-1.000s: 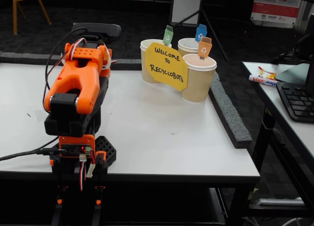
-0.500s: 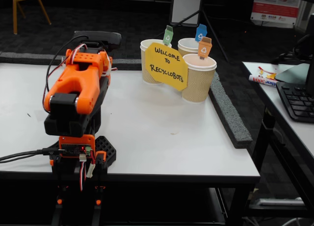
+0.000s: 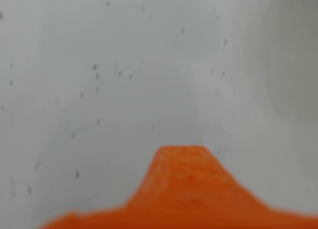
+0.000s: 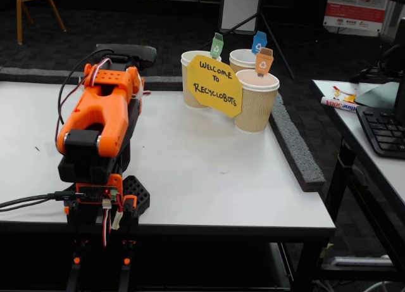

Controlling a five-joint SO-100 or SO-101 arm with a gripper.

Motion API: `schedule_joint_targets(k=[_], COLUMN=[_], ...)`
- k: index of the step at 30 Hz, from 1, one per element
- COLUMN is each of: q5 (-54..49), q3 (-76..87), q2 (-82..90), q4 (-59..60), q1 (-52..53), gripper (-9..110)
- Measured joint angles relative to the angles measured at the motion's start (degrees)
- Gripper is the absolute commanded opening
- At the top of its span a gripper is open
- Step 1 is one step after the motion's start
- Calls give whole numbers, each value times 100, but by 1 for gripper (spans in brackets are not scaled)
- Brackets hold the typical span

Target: Sort rubbish by color.

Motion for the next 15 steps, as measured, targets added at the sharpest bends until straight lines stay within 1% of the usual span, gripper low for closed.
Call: schedule_joint_targets(k=[9,15], q5=[0,0], q3=[0,0], q2=[0,0], q4=[650,896], q1=[0,0], gripper=[2,0])
